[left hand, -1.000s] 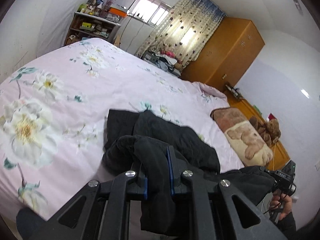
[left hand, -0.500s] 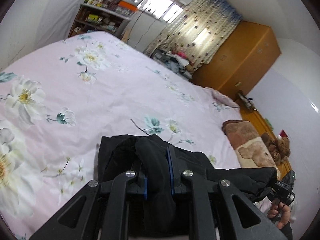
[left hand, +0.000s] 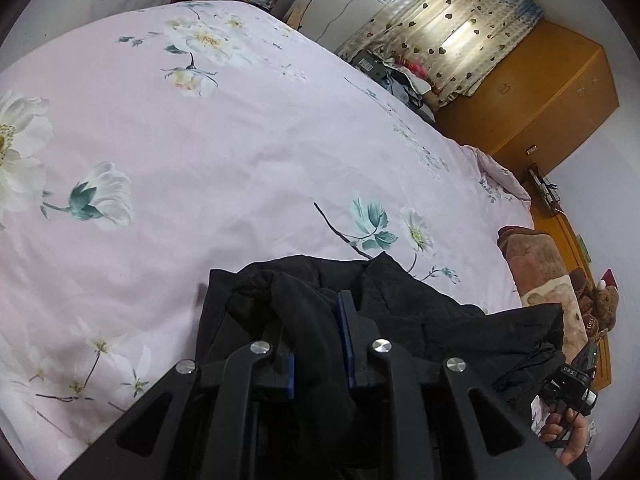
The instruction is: Fold large clothes
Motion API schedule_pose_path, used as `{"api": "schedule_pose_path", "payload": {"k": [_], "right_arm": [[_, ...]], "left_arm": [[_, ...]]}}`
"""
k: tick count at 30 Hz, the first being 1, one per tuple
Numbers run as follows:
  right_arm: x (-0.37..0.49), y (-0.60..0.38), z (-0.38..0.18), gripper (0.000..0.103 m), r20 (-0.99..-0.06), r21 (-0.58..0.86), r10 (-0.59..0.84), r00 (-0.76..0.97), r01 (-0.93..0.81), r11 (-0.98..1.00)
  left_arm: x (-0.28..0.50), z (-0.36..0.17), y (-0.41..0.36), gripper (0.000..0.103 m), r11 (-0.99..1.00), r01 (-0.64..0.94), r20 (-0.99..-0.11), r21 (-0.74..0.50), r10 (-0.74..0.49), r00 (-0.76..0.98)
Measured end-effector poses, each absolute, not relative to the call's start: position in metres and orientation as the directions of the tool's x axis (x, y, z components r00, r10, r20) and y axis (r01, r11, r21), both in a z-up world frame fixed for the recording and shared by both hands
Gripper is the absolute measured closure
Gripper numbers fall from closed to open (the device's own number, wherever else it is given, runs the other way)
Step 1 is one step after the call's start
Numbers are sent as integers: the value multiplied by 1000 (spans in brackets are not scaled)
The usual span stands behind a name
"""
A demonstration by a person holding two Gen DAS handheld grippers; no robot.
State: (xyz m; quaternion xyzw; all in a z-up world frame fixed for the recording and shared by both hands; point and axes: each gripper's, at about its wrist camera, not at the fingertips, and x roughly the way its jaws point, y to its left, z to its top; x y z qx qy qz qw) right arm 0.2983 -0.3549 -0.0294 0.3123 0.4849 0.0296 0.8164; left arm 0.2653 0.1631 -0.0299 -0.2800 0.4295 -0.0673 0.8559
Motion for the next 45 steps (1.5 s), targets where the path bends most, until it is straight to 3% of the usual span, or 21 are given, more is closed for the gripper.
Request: {"api": "schedule_pose_path", "payload": {"k": [6, 8, 9, 10, 15, 17, 22, 30, 40, 42, 45], "right_arm": [[299, -355, -23, 75, -767, 551, 363, 529, 252, 795], [292, -360, -11, 63, -722, 604, 407, 559, 222, 766], [293, -361, -7, 49, -697, 630, 426, 577, 211, 747], [288, -366, -1, 41, -653, 675, 455, 605, 192, 712], [281, -365, 19, 39, -615, 667, 419, 668, 159, 728], [279, -361, 26, 38, -608, 644, 400, 686, 132, 753], [274, -357, 33, 37, -603, 567, 354, 715, 72, 821], [290, -361, -6, 37, -712, 469, 349, 609, 42, 882], [335, -362, -37, 33, -730, 533, 487, 479, -46, 845], [342, -361, -46, 33, -753, 519, 480, 450, -43, 854], [346, -360, -59, 33, -785, 498, 466, 408, -32, 867]], "left_arm": [[274, -19, 166, 77, 818, -103, -694, -565, -404, 596], [272, -11, 170, 66, 799, -79, -661, -596, -432, 614], [272, -7, 172, 62, 786, -72, -645, -613, -445, 621], [273, -4, 173, 56, 776, -71, -633, -626, -454, 627], [274, 10, 176, 41, 735, -65, -590, -675, -486, 644], [270, 20, 180, 28, 733, -44, -562, -679, -481, 672], [264, 40, 195, 16, 777, -32, -538, -628, -404, 740], [297, -18, 166, 16, 868, -4, -741, -496, -421, 522], [332, -31, 138, 17, 908, 83, -785, -412, -400, 473], [334, -31, 135, 20, 912, 89, -783, -401, -391, 484], [335, -30, 129, 38, 925, 88, -783, -370, -362, 506]]}}
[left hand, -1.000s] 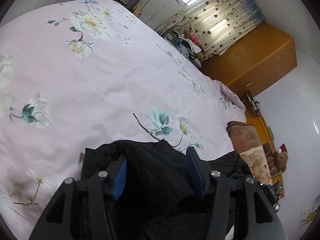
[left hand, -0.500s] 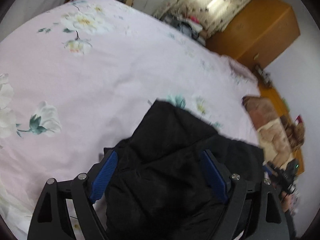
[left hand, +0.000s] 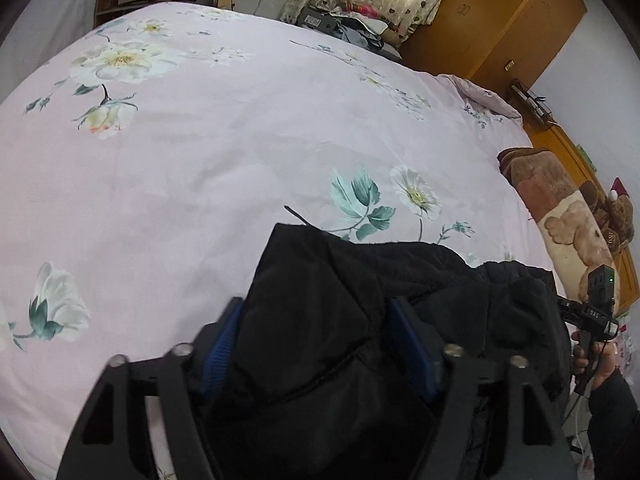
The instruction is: Fold large clothes
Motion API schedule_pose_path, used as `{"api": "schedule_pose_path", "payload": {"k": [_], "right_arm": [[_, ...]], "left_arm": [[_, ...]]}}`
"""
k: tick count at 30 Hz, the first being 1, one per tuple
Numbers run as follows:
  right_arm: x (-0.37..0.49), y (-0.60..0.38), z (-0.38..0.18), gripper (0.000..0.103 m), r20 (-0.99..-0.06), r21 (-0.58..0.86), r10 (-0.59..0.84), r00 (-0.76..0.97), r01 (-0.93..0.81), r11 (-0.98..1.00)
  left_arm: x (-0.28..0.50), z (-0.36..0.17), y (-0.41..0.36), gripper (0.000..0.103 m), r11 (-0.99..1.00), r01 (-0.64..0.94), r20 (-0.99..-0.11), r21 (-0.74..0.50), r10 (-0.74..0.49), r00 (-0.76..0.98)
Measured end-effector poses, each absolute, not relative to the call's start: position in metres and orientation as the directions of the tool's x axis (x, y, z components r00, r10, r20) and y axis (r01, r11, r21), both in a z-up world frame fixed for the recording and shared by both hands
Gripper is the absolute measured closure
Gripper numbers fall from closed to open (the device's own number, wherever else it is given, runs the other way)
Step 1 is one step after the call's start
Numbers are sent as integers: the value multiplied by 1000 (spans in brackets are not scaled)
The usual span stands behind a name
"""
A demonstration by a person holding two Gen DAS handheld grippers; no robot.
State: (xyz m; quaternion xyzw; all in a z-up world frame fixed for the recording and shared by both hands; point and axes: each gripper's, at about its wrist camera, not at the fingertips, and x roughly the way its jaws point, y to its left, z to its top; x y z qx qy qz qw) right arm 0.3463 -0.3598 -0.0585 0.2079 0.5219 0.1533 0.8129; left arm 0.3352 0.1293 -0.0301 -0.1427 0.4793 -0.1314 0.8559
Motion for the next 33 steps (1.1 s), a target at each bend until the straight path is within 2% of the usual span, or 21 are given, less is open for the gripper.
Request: {"api": "schedule_pose_path", "payload": {"k": [1, 2, 3, 5, 8, 14, 21, 23, 27, 29, 33], "right_arm": [[347, -359, -60, 35, -793, 501, 464, 395, -11, 865], [346, -358, -58, 60, -787, 502, 463, 406, -13, 865], [343, -353, -51, 75, -787, 472, 433, 440, -24, 881], [341, -344, -40, 86, -801, 399, 356, 481, -14, 917], [347, -329, -34, 87, -808, 295, 252, 532, -5, 956], [370, -309, -90, 87, -880, 173, 133, 456, 48, 984], [370, -308, -104, 84, -884, 140, 98, 457, 59, 988], [371, -306, -103, 81, -887, 120, 81, 455, 59, 991], [367, -308, -89, 75, -882, 120, 71, 466, 77, 990], [357, -311, -68, 59, -868, 102, 46, 494, 86, 991], [330, -302, -16, 56, -796, 108, 67, 602, 33, 994]], "left_arm": [[335, -29, 127, 49, 930, 83, -781, -357, -346, 520], [334, -28, 127, 63, 939, 74, -780, -336, -322, 537], [333, -26, 126, 66, 948, 62, -777, -313, -293, 557], [333, -23, 126, 71, 956, 40, -759, -290, -255, 599], [344, -42, 123, 72, 971, -4, -779, -239, -189, 598], [355, -78, 116, 70, 978, -58, -801, -202, -131, 584], [358, -90, 114, 62, 982, -69, -806, -173, -101, 583], [360, -89, 116, 57, 981, -83, -811, -175, -96, 577], [359, -73, 123, 55, 975, -82, -815, -208, -126, 566], [354, -58, 129, 53, 971, -79, -805, -227, -141, 576], [337, -21, 136, 44, 972, -62, -753, -227, -134, 644]]}}
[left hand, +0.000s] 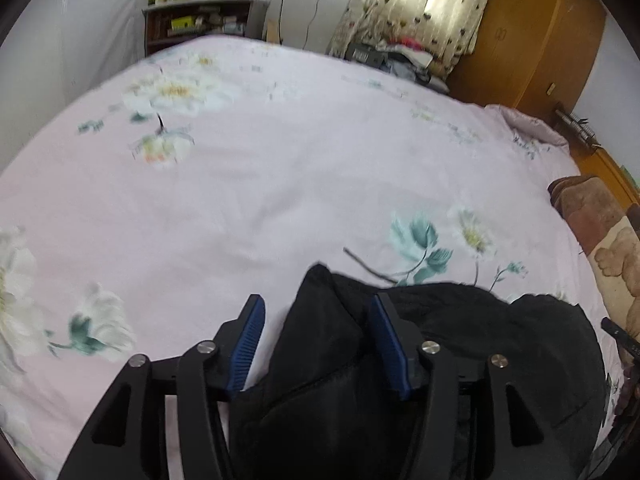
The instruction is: Fold large clothes
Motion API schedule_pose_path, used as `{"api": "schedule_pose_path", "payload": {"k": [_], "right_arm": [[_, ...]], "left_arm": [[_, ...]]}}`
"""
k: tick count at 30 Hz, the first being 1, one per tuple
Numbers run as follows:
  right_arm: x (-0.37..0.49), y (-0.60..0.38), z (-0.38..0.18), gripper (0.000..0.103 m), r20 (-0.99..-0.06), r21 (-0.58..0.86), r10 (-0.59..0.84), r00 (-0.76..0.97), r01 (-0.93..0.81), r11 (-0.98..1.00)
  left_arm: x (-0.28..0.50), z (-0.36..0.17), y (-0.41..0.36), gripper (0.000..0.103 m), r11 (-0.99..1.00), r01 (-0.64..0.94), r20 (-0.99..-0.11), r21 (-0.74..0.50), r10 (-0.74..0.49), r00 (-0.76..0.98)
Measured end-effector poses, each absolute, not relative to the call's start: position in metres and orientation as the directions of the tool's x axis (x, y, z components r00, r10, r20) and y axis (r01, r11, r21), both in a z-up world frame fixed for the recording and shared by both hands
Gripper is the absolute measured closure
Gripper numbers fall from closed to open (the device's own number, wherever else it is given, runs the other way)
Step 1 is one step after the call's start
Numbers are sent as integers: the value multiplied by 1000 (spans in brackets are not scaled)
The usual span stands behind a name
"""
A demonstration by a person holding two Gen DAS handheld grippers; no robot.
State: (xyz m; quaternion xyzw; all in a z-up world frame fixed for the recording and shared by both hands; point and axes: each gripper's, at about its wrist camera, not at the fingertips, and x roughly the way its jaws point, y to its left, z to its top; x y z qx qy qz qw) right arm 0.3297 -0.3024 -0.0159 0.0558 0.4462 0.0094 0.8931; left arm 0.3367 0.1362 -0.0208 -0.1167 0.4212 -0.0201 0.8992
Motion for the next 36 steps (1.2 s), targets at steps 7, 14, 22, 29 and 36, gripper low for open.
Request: {"api": "schedule_pose_path", "payload": {"k": [7, 14, 22, 29, 36], "right_arm": [[280, -216, 17, 55, -757, 145, 231, 611, -187, 972], [330, -179, -51, 56, -853, 147, 205, 480, -158, 977], [364, -175, -75, 57, -883, 123, 174, 436, -142, 982], [363, -178, -87, 57, -889, 98, 146, 434, -130, 987], [372, -176, -81, 57, -907, 88, 129, 400, -118, 989]], "left_arm": [[284, 32, 79, 32, 955, 159, -659, -249, -287, 695], [322, -33, -13, 31, 938, 301, -789, -170, -313, 529], [358, -61, -14, 31, 964, 232, -820, -133, -239, 520], [361, -74, -21, 31, 971, 221, -826, -93, -199, 528], [368, -60, -19, 31, 970, 221, -856, -104, -200, 476]]}}
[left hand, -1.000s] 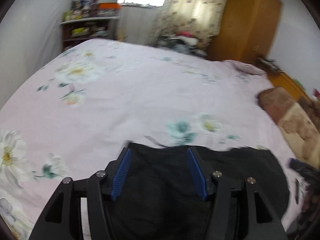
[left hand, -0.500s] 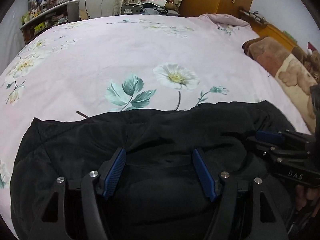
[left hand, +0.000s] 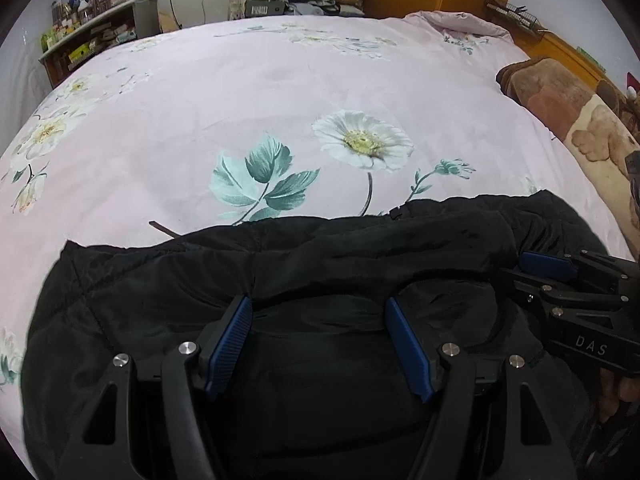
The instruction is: Fold large clothes
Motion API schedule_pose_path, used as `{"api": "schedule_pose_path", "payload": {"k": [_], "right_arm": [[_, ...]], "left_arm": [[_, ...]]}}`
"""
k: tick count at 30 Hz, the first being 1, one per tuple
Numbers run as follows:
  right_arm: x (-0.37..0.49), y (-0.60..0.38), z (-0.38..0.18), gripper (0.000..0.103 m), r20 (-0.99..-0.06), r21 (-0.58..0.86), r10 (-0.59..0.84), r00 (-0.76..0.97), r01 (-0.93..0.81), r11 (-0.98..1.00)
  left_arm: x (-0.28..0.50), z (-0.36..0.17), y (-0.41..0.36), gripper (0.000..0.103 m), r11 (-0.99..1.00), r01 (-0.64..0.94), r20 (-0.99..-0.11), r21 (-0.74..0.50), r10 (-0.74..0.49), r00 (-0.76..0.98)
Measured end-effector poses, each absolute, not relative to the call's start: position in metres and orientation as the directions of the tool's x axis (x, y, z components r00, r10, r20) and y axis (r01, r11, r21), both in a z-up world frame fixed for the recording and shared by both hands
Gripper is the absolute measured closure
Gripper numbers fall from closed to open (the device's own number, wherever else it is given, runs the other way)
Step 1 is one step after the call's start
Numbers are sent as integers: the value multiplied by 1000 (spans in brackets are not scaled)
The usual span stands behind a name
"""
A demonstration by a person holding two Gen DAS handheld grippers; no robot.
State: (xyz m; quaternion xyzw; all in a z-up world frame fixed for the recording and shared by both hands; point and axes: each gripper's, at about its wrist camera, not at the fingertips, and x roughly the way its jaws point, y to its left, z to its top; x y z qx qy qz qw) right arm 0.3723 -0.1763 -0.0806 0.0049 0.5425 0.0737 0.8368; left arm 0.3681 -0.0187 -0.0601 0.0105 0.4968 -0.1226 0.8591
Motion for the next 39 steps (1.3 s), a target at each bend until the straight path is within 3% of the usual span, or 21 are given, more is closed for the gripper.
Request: {"api": "schedule_pose_path", "payload": {"k": [3, 6, 9, 17, 30, 39], "right_arm": [[371, -182, -61, 57, -894, 113, 151, 422, -112, 987], [366, -198, -41, 57, -859, 111, 142, 491, -91, 990], [376, -223, -60, 57, -884, 81, 83, 460, -23, 996], [384, -227, -101, 57, -865, 92, 86, 495, -11, 996], [374, -230, -106, 57, -825, 107, 93, 557, -7, 994], [370, -227, -96, 57, -828, 85, 76, 555, -10, 996]], "left_arm": [[367, -42, -10, 31, 965, 219, -840, -142, -235, 489], [372, -36, 6, 31, 976, 195, -820, -100, -192, 538], [384, -58, 16, 31, 980, 159, -838, -115, -182, 514], [389, -83, 16, 31, 979, 137, -810, -148, -199, 551], [383, -88, 13, 30, 983, 136, -786, -124, -181, 591], [383, -67, 9, 31, 985, 145, -817, -96, -161, 554]]}}
